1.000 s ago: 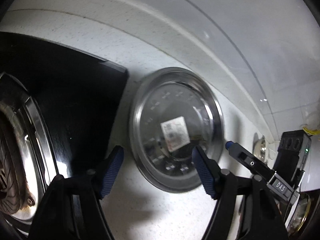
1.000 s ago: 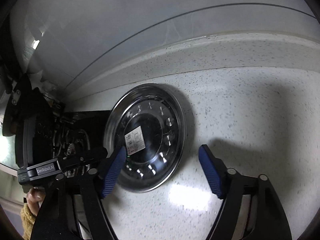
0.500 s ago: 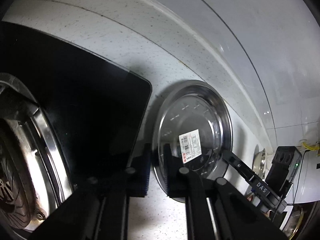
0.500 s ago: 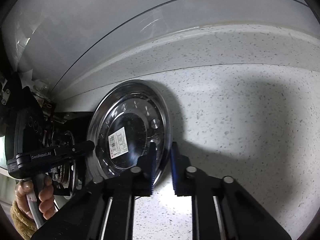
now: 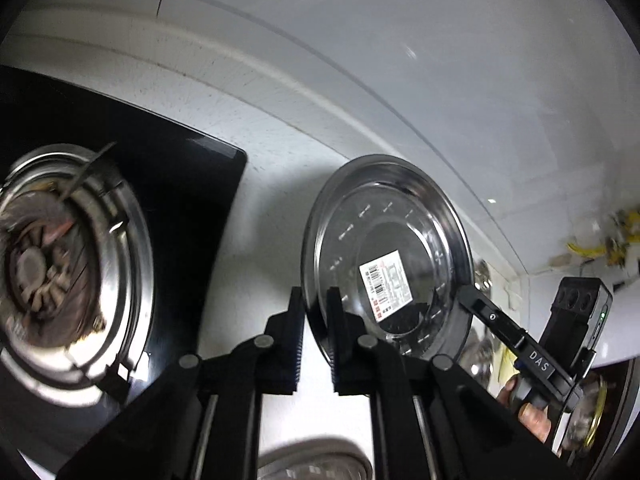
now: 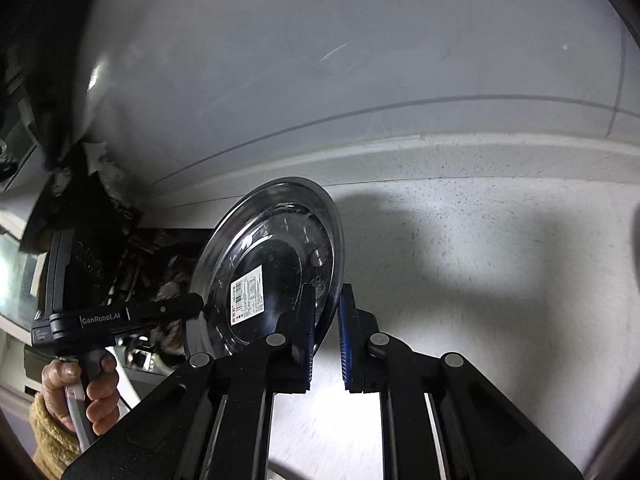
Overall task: Organize plates and bowls
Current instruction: 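Lift the small plate, lower it onto the plate stack, open both tools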
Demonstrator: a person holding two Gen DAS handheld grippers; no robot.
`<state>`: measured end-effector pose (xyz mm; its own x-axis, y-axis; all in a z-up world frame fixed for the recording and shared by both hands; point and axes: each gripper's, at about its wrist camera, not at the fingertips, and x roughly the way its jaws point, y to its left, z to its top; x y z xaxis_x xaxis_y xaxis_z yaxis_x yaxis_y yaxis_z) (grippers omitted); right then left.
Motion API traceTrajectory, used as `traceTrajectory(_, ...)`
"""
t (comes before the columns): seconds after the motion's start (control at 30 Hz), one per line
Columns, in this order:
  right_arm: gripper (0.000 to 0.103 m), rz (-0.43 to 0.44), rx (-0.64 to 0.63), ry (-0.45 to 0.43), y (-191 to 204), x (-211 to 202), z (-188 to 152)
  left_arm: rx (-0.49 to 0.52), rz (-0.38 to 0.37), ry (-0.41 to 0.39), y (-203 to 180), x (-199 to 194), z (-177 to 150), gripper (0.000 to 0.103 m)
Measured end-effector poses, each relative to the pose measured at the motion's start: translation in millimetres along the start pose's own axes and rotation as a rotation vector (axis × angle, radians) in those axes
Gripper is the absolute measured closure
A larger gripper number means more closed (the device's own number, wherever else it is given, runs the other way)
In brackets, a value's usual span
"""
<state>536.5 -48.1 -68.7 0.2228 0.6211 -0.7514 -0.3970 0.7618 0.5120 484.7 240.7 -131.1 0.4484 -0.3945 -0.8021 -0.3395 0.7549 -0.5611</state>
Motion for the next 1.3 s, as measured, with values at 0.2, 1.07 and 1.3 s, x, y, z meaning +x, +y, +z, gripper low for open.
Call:
traceTrajectory(0.2,0.093,0.029,-0.048,-0.020,30.5,-62.6,-41.2,0.071,-0.049,-0.027,-22.0,-67.1,-50.3,0.094)
traceTrajectory(1.07,0.093,0.050,0.033,0.239,32.0,-20.6,-195.3,0.019,0.022,0.189,42.6,-46.4,-249.8,0.094)
traceTrajectory(1.3,0.092,0.038,0.069,0.293,13.0,-2.5,-217.4,0.011,0.049,0.225,53.8,-24.6,-256.9,0.094)
